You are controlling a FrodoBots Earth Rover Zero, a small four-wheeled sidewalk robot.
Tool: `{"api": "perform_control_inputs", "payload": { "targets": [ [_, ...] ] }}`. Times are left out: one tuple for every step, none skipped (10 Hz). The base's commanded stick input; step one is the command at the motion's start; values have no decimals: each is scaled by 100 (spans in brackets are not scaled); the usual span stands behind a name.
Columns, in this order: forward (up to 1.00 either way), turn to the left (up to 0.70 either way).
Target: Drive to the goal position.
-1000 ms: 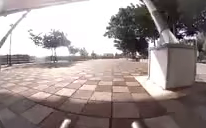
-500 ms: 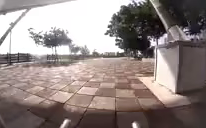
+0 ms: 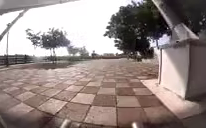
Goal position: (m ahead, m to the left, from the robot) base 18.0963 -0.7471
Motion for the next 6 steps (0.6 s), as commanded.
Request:
{"api": "perform_control_inputs", "payload": {
  "targets": [
    [50, 10],
    [50, 0],
    [50, 0],
    [50, 0],
    [50, 0],
    [50, 0]
  ]
}}
